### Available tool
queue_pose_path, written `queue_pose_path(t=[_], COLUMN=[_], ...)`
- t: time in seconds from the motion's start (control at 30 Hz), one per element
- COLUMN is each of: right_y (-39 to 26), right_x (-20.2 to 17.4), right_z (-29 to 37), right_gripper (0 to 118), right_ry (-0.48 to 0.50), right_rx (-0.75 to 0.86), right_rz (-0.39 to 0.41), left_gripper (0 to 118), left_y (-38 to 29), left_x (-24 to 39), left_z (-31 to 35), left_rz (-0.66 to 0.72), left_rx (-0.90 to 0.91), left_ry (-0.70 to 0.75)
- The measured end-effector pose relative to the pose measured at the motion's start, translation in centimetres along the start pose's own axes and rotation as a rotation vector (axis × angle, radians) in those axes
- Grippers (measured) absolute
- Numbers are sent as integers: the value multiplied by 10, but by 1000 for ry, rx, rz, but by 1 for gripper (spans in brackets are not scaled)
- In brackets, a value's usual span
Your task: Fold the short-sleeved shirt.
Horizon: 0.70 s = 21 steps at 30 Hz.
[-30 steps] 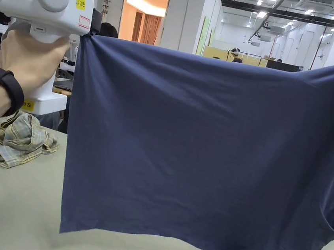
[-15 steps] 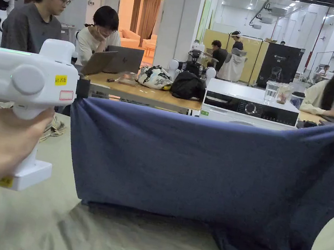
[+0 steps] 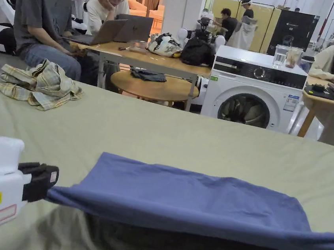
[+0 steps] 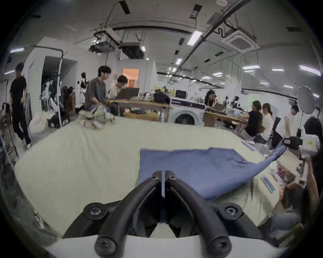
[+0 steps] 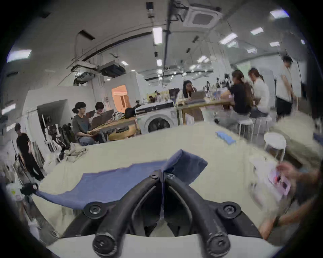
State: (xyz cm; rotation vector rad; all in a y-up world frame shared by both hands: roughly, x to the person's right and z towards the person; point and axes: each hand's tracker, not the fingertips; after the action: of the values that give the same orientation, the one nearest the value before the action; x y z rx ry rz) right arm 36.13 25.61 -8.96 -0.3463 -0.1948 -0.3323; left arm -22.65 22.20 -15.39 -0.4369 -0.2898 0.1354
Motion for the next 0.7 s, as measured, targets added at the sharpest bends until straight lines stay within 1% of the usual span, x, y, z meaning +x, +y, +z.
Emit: queue_pose_path(t=[0.03, 0.07, 0.1, 0.13, 0.23, 0.3, 0.33, 0.37, 0.4, 0.43, 0.47, 0.5, 0.53, 0.57, 0.6, 0.7], right_y=[-22, -41, -56, -73, -109, -127, -133, -138, -142, -145, -145, -142, -138, -133, -128, -114], right_x=[7, 13, 18, 22, 28, 30, 31, 38, 40, 41, 40, 40, 39, 34, 28, 5], right_z=[4, 8, 7, 7, -4, -4, -5, -9, -10, -11, -10, -8, -4, -2, -1, 4], right_gripper=[0, 0, 0, 0, 0, 0, 1, 13, 35, 56, 55, 55, 55, 55, 55, 55], right_ry=[-24, -28, -51, -61, -91, -107, -120, -135, -148, -173, -202, -219, -188, -188, -191, -147], right_rx=[-15, -65, -85, -121, -234, -234, -253, -259, -283, -297, -294, -278, -244, -225, -190, -99], right_rz=[-36, -51, -60, -69, -15, -5, 7, 18, 52, 85, 87, 74, 67, 78, 110, 194], left_gripper=[0, 0, 0, 0, 0, 0, 0, 13, 35, 58, 63, 64, 64, 64, 64, 64], left_y=[-16, -34, -50, -66, -100, -114, -117, -118, -118, -117, -115, -111, -108, -100, -92, -69], left_x=[-3, -5, -8, -11, -18, -28, -30, -32, -33, -35, -36, -35, -31, -26, -21, 5], left_z=[4, 7, 7, 5, -5, -12, -14, -16, -16, -17, -17, -13, -8, -5, -2, 2], left_rz=[5, 21, 40, 54, 72, 75, 59, 68, 85, 98, 91, 80, 56, 30, 15, -57], left_rx=[-13, -52, -70, -130, -215, -228, -233, -234, -233, -237, -231, -207, -183, -155, -124, -17], left_ry=[7, 31, 32, 24, 43, 40, 66, 70, 77, 115, 123, 130, 138, 138, 130, 84])
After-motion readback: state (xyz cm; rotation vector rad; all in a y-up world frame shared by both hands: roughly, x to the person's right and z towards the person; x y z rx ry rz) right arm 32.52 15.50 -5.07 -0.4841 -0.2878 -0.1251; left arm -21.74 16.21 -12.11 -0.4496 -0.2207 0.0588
